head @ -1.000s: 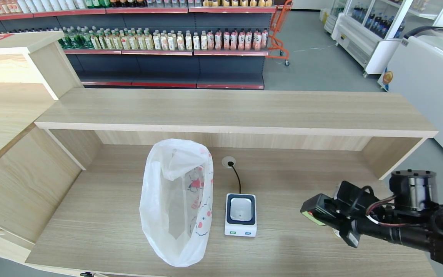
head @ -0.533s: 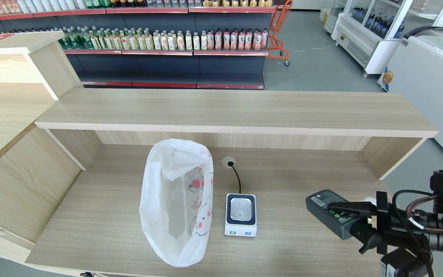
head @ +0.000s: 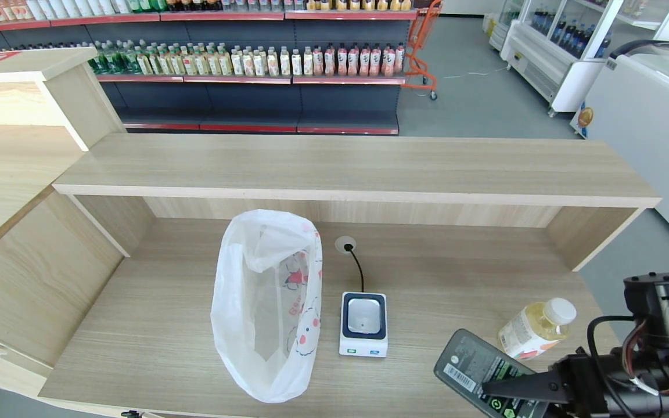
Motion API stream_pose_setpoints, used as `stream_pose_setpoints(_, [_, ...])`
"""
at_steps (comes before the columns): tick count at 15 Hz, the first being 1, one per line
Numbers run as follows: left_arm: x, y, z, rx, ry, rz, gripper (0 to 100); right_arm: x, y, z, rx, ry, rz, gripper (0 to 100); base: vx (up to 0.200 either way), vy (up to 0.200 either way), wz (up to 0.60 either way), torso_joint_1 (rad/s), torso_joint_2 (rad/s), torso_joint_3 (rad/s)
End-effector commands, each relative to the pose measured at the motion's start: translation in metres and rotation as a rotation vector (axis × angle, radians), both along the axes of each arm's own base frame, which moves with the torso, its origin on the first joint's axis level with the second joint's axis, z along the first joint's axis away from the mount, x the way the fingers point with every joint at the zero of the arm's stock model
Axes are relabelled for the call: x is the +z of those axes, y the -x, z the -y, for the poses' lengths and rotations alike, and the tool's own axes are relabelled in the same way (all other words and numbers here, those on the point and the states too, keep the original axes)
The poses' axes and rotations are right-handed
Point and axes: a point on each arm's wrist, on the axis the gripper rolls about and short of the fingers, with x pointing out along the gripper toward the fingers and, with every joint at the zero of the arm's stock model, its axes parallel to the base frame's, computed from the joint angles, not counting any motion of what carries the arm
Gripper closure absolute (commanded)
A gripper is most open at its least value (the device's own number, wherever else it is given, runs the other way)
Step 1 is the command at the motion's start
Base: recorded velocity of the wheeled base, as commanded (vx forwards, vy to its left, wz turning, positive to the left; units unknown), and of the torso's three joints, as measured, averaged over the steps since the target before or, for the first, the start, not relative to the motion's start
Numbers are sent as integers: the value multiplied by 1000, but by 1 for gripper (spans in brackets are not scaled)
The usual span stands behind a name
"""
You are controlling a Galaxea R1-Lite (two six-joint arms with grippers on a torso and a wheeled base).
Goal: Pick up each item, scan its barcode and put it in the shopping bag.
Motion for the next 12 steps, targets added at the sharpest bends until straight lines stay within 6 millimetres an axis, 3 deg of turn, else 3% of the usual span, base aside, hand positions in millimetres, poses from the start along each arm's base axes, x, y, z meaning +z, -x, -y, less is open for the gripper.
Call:
stream_pose_setpoints(1, [0, 0, 0, 0, 0, 0, 0, 6, 7, -21, 121, -7, 41, 100, 0, 0, 0, 0, 0, 0])
stream_pose_setpoints(6, [0, 0, 0, 0, 0, 0, 0, 6, 12, -35, 206, -7, 57, 100, 0, 0, 0, 0, 0, 0])
stream_pose_setpoints(12, [0, 0, 0, 0, 0, 0, 0, 5, 12, -36, 214, -9, 54, 100, 0, 0, 0, 0, 0, 0])
